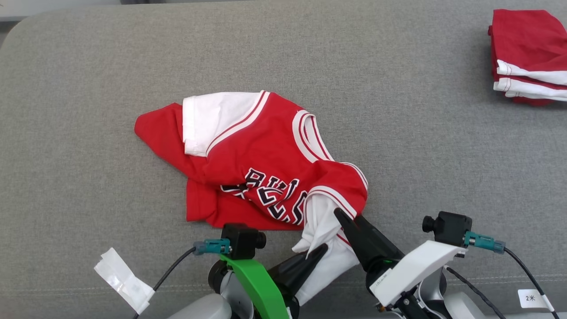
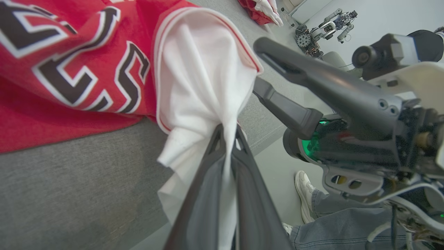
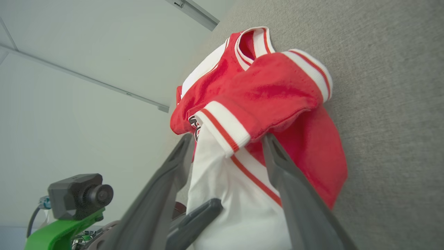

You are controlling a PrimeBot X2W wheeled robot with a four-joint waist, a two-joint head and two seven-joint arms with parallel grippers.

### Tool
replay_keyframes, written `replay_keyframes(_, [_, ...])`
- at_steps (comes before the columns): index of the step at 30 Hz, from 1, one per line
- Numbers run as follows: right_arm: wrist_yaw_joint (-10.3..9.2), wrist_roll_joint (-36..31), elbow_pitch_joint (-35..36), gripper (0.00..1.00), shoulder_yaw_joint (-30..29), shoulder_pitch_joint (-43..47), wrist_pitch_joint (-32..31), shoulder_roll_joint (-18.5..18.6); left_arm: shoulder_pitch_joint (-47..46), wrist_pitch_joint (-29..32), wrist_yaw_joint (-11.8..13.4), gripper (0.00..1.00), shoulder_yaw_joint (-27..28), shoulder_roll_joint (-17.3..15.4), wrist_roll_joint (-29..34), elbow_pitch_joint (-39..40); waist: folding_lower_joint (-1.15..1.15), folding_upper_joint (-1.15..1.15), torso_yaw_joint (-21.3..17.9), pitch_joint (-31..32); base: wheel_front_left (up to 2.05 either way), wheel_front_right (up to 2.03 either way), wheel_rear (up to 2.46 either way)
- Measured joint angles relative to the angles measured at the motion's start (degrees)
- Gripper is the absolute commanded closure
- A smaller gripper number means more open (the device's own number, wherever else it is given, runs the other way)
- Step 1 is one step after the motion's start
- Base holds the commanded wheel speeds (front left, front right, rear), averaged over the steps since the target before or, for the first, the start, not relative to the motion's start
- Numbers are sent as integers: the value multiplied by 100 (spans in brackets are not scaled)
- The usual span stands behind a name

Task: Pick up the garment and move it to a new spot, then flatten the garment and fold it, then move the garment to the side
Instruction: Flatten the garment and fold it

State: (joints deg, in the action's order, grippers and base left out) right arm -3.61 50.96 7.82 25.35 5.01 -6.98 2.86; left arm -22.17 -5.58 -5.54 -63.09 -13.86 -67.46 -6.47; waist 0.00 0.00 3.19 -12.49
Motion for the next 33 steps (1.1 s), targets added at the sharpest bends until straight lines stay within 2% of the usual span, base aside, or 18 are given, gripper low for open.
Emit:
replay_keyframes(7, [-58, 410, -176, 0, -37, -140, 101, 1, -1, 54, 0, 100, -41, 24, 1, 104, 0, 0, 73, -12, 0, 0, 0])
replay_keyframes(8, [-63, 483, -187, 2, -26, -144, 137, 0, -1, 56, 0, 100, -43, 32, 2, 127, 0, 0, 89, -18, 0, 0, 0])
replay_keyframes(9, [-66, 527, -210, 14, -15, -159, 148, -2, -2, 56, 0, 100, -47, 41, 2, 136, 0, 0, 106, -27, 0, 0, 0])
replay_keyframes(10, [-104, 569, -255, 38, 5, -197, 151, 1, -2, 56, 0, 100, -46, 44, 2, 136, 0, 0, 123, -34, 0, 0, 0])
replay_keyframes(11, [-107, 610, -298, 51, 24, -241, 178, 1, -2, 56, 0, 100, -46, 49, 2, 138, 0, 0, 136, -38, 0, 0, 0])
replay_keyframes(12, [-107, 648, -311, 53, 42, -274, 199, 0, -2, 56, 0, 100, -45, 56, 2, 141, 0, 0, 147, -41, 0, 0, 0])
replay_keyframes(13, [-107, 688, -324, 74, 59, -301, 204, 1, -2, 56, 0, 100, -45, 62, 2, 144, 0, 0, 156, -43, 0, 0, 0])
replay_keyframes(15, [-108, 759, -354, 100, 80, -355, 261, 0, -2, 55, 1, 100, -43, 71, 2, 146, 0, 0, 174, -46, 0, 0, 0])
replay_keyframes(17, [-109, 761, -385, 100, 87, -387, 302, 0, -2, 55, 1, 100, -42, 75, 2, 147, 0, 0, 189, -45, 0, 0, 0])
replay_keyframes(18, [-109, 761, -394, 100, 94, -402, 325, 0, -2, 55, 1, 90, -41, 76, 2, 147, 0, 0, 196, -44, 0, 0, 0])
replay_keyframes(19, [-109, 761, -396, 100, 96, -420, 348, 0, -2, 54, 1, 90, -38, 76, 2, 147, 0, 0, 201, -42, 0, 0, 0])
replay_keyframes(21, [-109, 761, -382, 100, 80, -485, 393, 0, -2, 37, 8, 53, -14, 81, 2, 152, 0, 0, 208, -34, 0, 0, 0])
replay_keyframes(22, [-109, 761, -366, 100, 53, -525, 404, -1, -2, -12, 38, 7, 21, 98, 2, 164, 0, 0, 210, -30, 0, 0, 0])
replay_keyframes(23, [-109, 760, -349, 100, 1, -581, 447, -1, -2, -65, 53, 0, 74, 114, -1, 172, 0, 0, 210, -24, 0, 0, 0])
replay_keyframes(26, [-112, 725, -223, 100, -416, -1006, 513, 29, 13, -179, 60, 0, 205, 144, -42, 181, 0, 0, 178, 22, 0, 0, 0])
replay_keyframes(33, [-264, 605, -118, 100, -1400, -1724, 549, 533, 53, -263, 79, 0, 222, 237, -97, 196, 0, 0, 202, 84, 0, 0, 0])
